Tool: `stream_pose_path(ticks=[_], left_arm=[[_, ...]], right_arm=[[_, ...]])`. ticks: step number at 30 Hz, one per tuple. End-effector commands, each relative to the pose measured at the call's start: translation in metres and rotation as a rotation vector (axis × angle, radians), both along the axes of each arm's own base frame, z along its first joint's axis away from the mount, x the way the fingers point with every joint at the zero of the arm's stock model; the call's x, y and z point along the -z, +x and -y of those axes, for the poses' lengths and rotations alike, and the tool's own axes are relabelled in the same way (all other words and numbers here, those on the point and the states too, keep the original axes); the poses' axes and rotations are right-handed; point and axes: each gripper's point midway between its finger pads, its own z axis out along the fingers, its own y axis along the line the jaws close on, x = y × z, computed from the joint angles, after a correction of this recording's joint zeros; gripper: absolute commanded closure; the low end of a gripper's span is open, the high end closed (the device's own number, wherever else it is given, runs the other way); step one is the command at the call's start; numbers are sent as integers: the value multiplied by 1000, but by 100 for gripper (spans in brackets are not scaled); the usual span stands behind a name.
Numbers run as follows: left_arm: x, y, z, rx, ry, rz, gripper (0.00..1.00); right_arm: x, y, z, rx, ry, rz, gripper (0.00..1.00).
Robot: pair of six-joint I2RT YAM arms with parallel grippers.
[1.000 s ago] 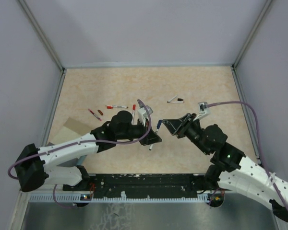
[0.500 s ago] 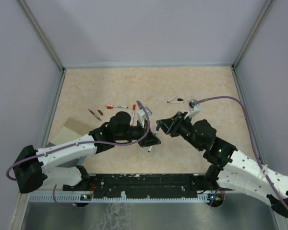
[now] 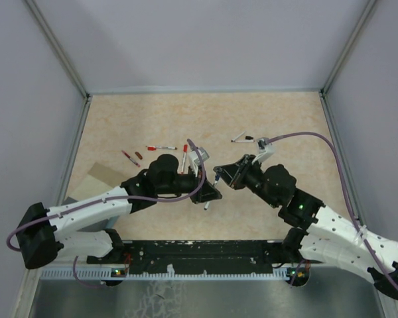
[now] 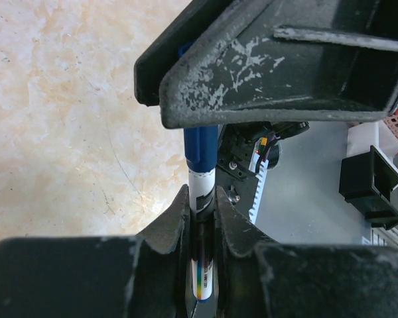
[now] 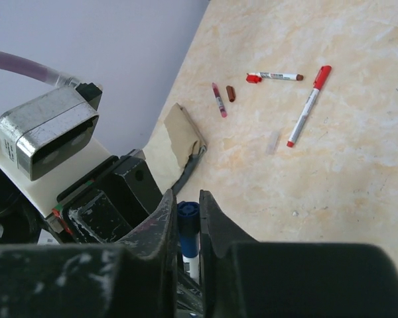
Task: Insert the pens into the pen caps
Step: Press the pen cap onto the pen.
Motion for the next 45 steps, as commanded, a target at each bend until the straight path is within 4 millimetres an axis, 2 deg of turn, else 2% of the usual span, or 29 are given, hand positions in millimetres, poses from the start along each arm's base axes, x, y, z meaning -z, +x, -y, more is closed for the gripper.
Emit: stream_pose_path(ticks=[1,2,6,14,21,26,29,31,33,38,42,45], left_arm=[[-26,8,-3,-37,-64,84,100],[-28,11,-3,-49,-68,95,100],[-42,14,-5,-67,-101,133,100],[-89,26,-23,-180,-205,253,100],[-104,31,-21,-205,-243,268,100],[-121,36,-21,-231,-279,290,100],[-132,38,-22,-241,-307,311,100],[-133,38,-21,-239,-304,314,100],[-127,38,-19,-228,-275,310,100],[-100,35,-18,-204,-193,273,100],[-83,31,-20,-183,-140,244,100],[-74,31,-23,-187,-108,235,100]], right_arm=[[-17,-7,-6,-43,83,34,95],[-16,-8,-6,-51,89,37,100],[-16,-16,-9,-94,103,59,100],[20,-39,-26,-212,54,-28,100],[73,-88,-52,-326,-86,-93,100],[115,-118,-54,-353,-171,-150,100],[128,-127,-53,-355,-185,-171,100],[119,-122,-51,-329,-169,-157,100],[98,-109,-47,-269,-154,-110,100],[21,-66,-23,-105,-87,27,100],[-47,-43,2,14,-3,134,84],[-84,-37,19,70,43,200,76]])
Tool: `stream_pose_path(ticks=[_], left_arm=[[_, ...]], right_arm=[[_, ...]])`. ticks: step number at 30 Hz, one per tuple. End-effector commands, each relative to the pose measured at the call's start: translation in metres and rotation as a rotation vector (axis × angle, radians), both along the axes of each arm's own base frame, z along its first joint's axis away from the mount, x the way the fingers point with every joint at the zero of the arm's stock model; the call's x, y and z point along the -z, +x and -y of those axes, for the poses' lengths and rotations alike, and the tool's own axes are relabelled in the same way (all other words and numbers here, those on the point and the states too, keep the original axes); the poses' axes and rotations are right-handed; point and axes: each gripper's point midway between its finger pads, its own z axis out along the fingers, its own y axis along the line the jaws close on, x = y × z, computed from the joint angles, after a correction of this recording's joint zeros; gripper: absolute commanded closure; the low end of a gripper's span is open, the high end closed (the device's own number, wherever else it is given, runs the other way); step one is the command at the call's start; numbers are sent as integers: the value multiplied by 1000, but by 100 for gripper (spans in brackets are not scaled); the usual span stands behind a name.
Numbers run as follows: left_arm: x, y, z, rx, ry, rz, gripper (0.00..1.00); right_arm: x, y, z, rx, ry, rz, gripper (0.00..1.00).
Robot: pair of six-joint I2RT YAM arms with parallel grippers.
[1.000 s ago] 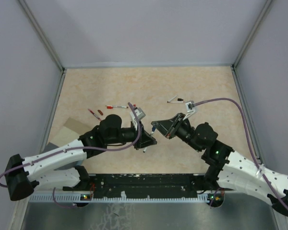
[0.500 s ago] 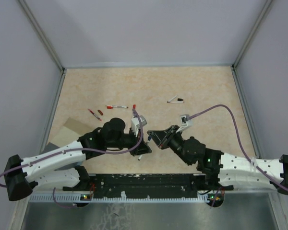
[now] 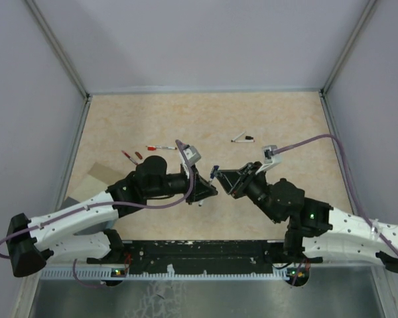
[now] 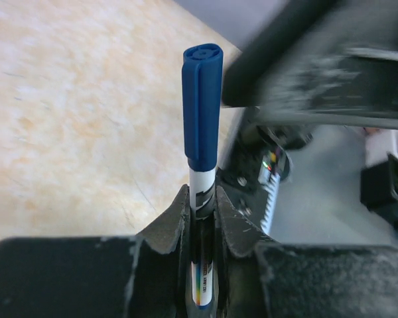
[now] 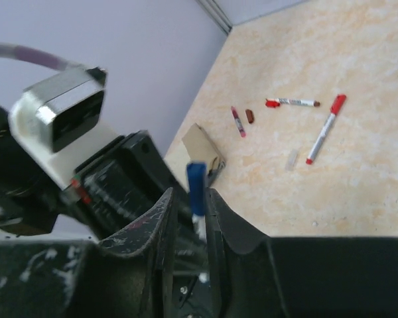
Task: Insert the pens into the pen caps
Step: Press the pen cap onto the pen, then place the pen at the center of the board.
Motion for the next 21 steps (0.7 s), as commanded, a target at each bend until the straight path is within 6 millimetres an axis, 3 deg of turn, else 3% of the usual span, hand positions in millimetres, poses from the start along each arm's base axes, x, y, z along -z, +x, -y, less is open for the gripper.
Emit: stream_pose_path(ticks=[1,4,6,14,21], left_arm=[[-33,40,-6,-173,-80,85,100],[-24,40,-7,-174,-53,71,100],[-17,41,-8,-185,-29,58,100],[35,59,-18,-315,191,-56,100],[52,64,-26,-380,241,-111,100]], right_arm=[[-51,-3,26,14,10,109,75],[-61,-4,34,21,21,130,71],[-53,-3,38,33,-7,119,69],[37,0,50,105,-222,-90,67],[85,3,53,115,-366,-238,67]])
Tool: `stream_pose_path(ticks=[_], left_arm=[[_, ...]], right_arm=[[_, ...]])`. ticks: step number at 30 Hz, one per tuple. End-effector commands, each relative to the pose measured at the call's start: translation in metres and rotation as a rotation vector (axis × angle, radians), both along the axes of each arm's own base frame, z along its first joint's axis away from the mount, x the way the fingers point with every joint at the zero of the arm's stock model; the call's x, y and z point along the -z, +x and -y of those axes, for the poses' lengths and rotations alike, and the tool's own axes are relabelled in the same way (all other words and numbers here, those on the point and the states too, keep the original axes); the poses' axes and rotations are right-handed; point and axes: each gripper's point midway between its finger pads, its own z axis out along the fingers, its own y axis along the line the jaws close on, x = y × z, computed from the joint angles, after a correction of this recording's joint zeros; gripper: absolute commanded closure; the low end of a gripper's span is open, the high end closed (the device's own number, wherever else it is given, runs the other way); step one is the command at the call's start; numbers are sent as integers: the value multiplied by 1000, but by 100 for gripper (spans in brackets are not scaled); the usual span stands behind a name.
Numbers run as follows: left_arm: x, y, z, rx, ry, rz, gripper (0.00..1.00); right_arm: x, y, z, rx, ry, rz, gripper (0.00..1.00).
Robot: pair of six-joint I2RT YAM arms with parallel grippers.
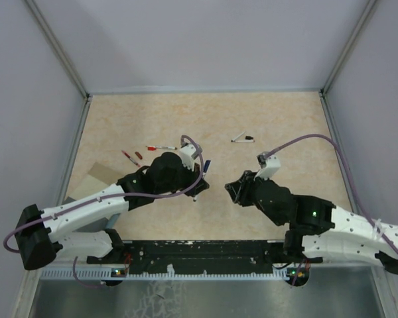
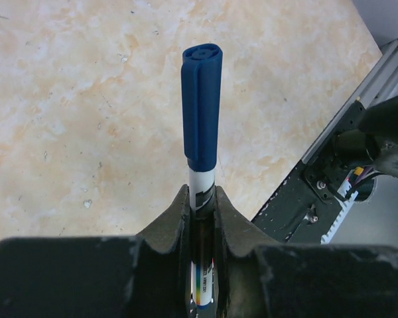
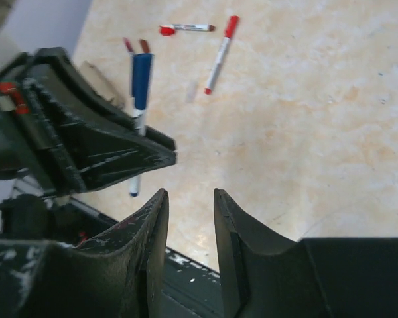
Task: Insert the pens into the pen caps
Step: Place the pen at the center of the board.
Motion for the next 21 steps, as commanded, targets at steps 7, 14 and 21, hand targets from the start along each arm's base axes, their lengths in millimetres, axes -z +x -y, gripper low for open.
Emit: stream_pose_path(ticks=[7,14,21], left_arm=[[5,11,-11,-102,51,-27,100],[24,32,-24,-204,156,-53,100],[43,78,-34,-291,216,-107,100]], right_arm=[[60,33,7,-50,-67,-228,65],[97,64,32,-21,19,-369,45],[127,58,52,84,-14,-468,36]])
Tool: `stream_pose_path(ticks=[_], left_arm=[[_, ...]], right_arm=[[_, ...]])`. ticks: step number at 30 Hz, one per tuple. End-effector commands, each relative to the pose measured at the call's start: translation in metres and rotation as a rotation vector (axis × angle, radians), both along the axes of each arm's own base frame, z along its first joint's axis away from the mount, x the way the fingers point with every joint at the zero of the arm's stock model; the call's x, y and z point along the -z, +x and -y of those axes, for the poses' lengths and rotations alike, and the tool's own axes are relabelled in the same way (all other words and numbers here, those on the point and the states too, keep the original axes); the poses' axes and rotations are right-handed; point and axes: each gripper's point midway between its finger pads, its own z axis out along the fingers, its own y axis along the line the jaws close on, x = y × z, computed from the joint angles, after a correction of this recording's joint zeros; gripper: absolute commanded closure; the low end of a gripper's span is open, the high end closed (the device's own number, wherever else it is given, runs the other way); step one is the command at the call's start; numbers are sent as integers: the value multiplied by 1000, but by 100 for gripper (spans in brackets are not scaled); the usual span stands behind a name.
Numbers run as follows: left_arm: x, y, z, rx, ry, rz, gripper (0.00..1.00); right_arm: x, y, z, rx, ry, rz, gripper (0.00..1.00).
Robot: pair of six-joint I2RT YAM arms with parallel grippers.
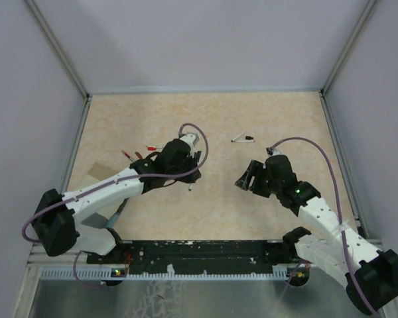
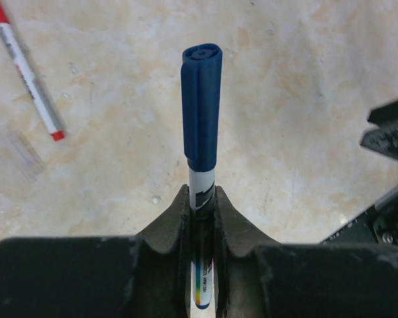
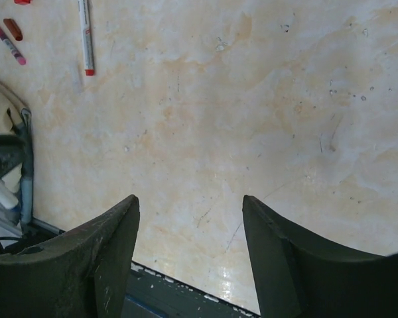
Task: Insert the pens into the pen caps
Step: Place the pen at the center of the board.
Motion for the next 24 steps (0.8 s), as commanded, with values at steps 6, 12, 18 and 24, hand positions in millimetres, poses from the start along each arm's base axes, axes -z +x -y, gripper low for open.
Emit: stream_pose_path(ticks=[6,12,18,24], left_arm=[[28,65,-1,-91,96,-68,100],[52,94,6,-117,200,-113,100],[85,113,-2,-168,291,-179,100],[112,122,-20,-249,381,-218,96]], right_arm=[[16,-18,8,-15,-31,-72,35],[16,-23,7,-27,-6,-44,35],[12,-21,7,-21,-4,-32,35],[14,-22,7,-32,-1,-23,35]])
